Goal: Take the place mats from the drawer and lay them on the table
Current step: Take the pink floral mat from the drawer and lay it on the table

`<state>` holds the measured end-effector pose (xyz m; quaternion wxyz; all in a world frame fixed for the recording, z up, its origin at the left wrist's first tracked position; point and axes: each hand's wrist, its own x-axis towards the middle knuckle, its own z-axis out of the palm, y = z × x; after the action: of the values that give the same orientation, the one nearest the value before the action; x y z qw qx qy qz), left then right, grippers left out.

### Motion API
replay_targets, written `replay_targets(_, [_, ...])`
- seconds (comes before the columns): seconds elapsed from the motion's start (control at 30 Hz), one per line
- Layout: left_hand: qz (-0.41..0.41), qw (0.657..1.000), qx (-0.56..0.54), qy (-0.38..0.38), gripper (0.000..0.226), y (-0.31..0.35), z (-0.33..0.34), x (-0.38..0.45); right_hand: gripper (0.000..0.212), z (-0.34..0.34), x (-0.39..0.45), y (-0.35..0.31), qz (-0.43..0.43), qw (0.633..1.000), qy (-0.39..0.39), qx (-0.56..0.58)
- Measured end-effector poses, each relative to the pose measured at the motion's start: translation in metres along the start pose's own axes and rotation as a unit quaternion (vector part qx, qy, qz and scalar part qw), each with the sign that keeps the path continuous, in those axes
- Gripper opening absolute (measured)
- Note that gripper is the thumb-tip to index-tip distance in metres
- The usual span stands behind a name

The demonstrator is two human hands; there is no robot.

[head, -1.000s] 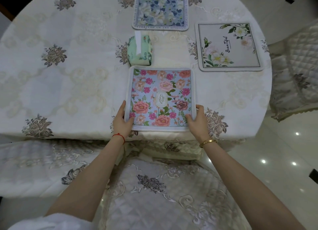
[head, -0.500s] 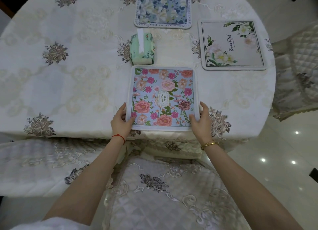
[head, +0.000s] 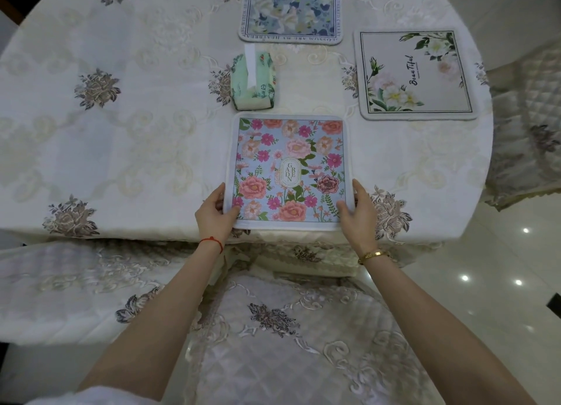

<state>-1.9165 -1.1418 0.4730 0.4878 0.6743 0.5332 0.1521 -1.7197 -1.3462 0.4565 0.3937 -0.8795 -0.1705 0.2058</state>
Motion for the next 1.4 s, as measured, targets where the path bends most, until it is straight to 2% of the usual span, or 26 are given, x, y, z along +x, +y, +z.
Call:
replay_targets(0.2, [0.01, 0.999, 0.037, 0.023, 0.058, 0.001, 0.005, 0.006, 0.059, 0.0, 0.003, 0.003, -0.025, 0.998, 0.019, -0.058])
replay_targets(0.27, [0.011, 0.998, 0.051, 0.032, 0.06, -0.002, 0.005, 0.013, 0.06, -0.002, 0.006, 0.004, -0.047, 0.991, 0.059, -0.114])
replay_targets(0.37, [0.079, 0.99, 0.111, 0.021, 0.057, 0.001, 0.009, 0.027, 0.057, 0.0, 0.02, 0.0, -0.103, 0.974, 0.095, -0.177])
replay_targets(0.5, [0.209, 0.96, 0.188, -0.017, 0.05, 0.023, 0.022, 0.059, 0.052, 0.021, 0.055, -0.03, -0.188, 0.964, 0.031, -0.187])
replay_targets(0.63, [0.273, 0.927, 0.24, -0.086, 0.054, 0.043, 0.042, 0.103, 0.054, 0.05, 0.099, -0.058, -0.222, 0.948, -0.048, -0.225])
replay_targets(0.77, [0.284, 0.89, 0.332, -0.128, 0.059, 0.049, 0.061, 0.142, 0.061, 0.073, 0.135, -0.069, -0.224, 0.93, -0.084, -0.279])
replay_targets(0.87, [0.287, 0.871, 0.379, -0.121, 0.062, 0.043, 0.068, 0.157, 0.064, 0.084, 0.146, -0.068, -0.232, 0.92, -0.077, -0.305])
replay_targets(1.13, [0.291, 0.867, 0.399, -0.064, 0.062, 0.028, 0.072, 0.159, 0.071, 0.067, 0.153, -0.045, -0.253, 0.905, -0.058, -0.337])
replay_targets(1.4, [0.28, 0.864, 0.408, -0.095, 0.065, 0.031, 0.07, 0.158, 0.079, 0.034, 0.143, -0.02, -0.167, 0.919, -0.008, -0.357])
